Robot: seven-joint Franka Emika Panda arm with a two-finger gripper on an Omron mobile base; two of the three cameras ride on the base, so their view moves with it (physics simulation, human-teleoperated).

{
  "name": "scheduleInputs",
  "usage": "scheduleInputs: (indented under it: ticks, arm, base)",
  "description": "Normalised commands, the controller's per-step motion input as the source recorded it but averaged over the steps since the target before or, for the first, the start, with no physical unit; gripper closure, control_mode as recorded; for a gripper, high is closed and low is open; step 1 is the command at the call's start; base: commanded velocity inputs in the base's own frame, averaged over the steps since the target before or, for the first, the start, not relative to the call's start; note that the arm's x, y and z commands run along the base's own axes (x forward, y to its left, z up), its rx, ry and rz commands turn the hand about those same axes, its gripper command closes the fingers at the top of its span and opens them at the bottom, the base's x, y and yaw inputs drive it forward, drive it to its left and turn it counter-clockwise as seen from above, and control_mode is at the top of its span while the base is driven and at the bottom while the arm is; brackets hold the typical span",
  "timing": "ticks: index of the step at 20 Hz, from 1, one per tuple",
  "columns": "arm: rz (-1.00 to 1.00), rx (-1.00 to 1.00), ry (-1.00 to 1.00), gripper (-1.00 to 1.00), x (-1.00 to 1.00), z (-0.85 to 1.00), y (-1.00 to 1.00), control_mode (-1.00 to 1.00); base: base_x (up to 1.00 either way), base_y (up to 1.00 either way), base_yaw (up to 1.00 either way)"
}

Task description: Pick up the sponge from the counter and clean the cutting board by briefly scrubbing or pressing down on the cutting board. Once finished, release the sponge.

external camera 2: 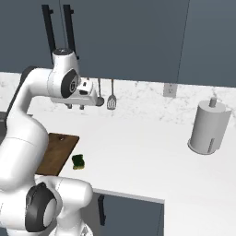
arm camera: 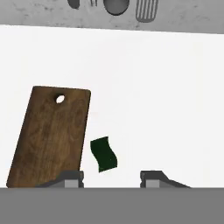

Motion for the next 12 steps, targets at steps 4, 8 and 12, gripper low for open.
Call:
scheduleInputs:
  ticks: [4, 8, 12]
  arm:
    - [0.0, 0.0, 0.0, -1.0, -0.39, 0.0, 0.0, -1.0]
    - [0.01, -0.03, 0.0, -1.0, -0.83, -0.14, 0.0, -1.0]
    - [0.01, -0.1, 0.0, -1.0, -0.47, -0.46, 0.02, -1.0]
  base:
    - [0.0, 0.0, 0.0]
    - [0.0, 0.0, 0.0]
    - [0.0, 0.0, 0.0]
